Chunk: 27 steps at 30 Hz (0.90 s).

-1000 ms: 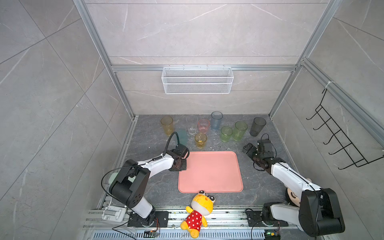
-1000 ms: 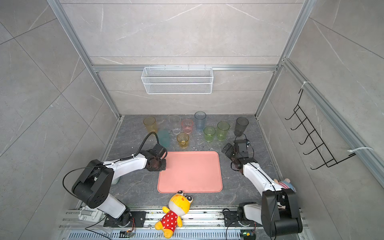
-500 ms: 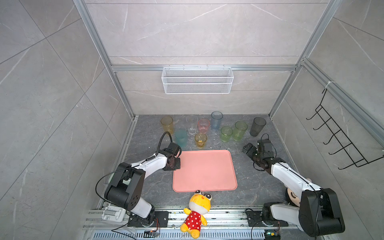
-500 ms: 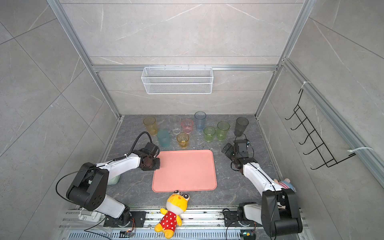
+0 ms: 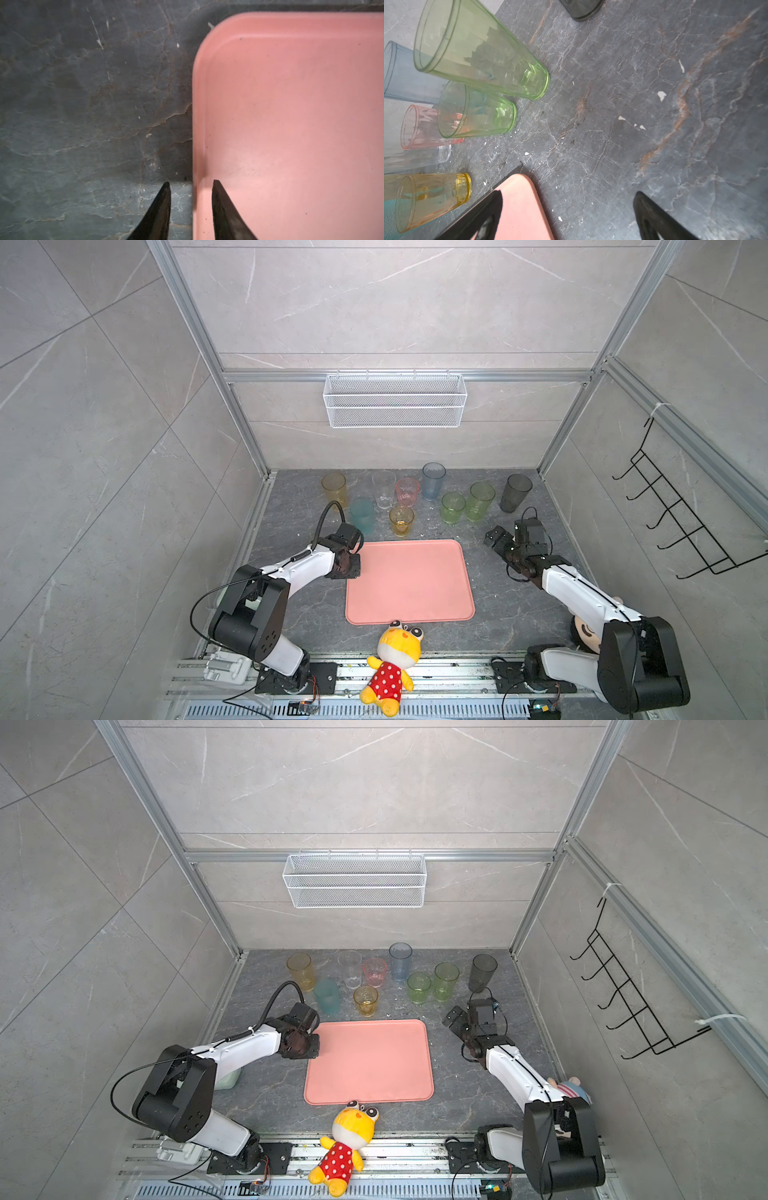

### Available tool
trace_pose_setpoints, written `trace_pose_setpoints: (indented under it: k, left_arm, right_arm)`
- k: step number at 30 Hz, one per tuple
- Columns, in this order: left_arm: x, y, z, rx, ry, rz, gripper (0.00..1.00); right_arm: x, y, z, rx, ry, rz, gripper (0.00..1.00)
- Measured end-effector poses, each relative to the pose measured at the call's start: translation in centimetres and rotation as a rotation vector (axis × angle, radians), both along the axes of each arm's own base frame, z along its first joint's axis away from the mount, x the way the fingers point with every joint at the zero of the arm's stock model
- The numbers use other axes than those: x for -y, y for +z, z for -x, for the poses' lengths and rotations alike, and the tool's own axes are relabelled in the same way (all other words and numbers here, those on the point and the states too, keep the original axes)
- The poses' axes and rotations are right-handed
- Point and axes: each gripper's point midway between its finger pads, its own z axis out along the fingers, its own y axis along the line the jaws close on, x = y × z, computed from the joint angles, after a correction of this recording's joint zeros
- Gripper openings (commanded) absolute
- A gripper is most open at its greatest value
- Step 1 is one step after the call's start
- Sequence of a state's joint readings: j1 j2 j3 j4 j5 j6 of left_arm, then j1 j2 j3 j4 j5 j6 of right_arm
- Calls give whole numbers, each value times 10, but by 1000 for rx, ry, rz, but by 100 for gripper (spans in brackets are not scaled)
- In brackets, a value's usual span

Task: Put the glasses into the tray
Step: 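Move left gripper to the tall amber glass while right gripper moves over the glasses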

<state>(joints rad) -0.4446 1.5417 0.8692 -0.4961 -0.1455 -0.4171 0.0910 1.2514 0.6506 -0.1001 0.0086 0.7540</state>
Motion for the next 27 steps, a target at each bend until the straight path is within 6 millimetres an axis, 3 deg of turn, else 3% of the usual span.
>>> trace_pose_setpoints:
  k: [4, 9, 15, 22, 27]
  left_arm:
    - [0, 23, -11, 54, 10, -4, 48]
    - [-5, 71, -32, 175, 47, -4, 63]
    - [-34, 120, -58, 295, 178, 12, 79]
    - [-77, 144, -79, 353, 363, 61, 84]
    - [-93, 148, -95, 363, 441, 122, 88]
  right_arm:
    - [-7, 15, -6, 62, 43, -19, 99]
    - [-21, 32, -11, 155, 112, -59, 99]
    - [-43, 43, -15, 227, 213, -99, 99]
    - [-88, 50, -15, 288, 377, -105, 99]
    - [-126, 54, -4, 316, 503, -94, 99]
